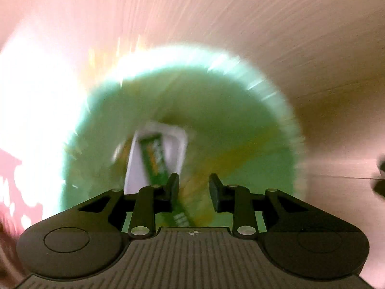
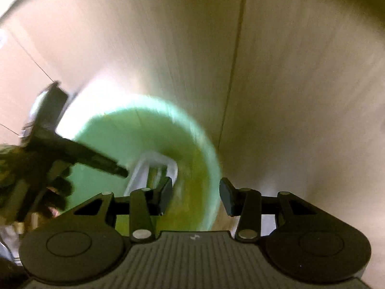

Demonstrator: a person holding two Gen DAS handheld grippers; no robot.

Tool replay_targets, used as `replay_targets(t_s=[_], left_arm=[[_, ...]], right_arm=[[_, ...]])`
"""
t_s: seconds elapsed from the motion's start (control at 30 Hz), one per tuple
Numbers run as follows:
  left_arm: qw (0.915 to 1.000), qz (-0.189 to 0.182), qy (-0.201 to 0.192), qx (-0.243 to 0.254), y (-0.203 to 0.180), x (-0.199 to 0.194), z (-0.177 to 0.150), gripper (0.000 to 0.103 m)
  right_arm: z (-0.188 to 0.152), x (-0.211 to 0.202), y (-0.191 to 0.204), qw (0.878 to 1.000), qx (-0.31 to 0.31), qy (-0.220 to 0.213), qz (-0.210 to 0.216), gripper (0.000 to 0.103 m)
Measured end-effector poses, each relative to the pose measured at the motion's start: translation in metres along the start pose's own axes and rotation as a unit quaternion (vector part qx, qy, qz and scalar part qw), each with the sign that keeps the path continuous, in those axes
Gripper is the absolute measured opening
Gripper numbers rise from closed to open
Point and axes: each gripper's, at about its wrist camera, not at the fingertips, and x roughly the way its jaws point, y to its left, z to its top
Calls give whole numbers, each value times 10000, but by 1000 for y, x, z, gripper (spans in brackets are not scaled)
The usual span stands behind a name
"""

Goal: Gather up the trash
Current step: 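Lower the green wrapper into the trash bin and open the left tool, then raise both open tools back over the counter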

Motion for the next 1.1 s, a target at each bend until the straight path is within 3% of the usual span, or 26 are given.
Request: replay_targets(t_s=[0.1,0.23,0.43,0.6,0.67,0.87,0.97,1.1], left_arm=[[9971,-174,-707,235,-18,-79,-5,30],[9877,-478,-1438,373,-39,-156,-9,30],[9601,-804,-2461,1060,-86,-239,-7,30],[9359,-1008,-2989,1570,-130,-280,1,30],[9295,-1012,-3098,1725,-149,-278,8,30],[9307,-625,-3312,1425,-182,-264,44,30],[9277,-689,-3410,1356,-192,-270,55,30],[9213,-883,-3570,1259,-209,-278,63,30]], right_arm=[[9,-45,8,9946,-665,-658,-452,43],[14,-89,9,9874,-965,-1050,-680,43],[24,-141,11,9786,-849,-1780,-583,43],[39,-162,2,9685,-718,-2285,-673,43],[46,-168,-2,9640,-605,-2491,-704,43],[71,-170,-39,9534,-159,-2782,-1155,43],[87,-168,-62,9516,204,-2751,-1358,45],[108,-175,-114,9485,944,-2793,-1157,52]])
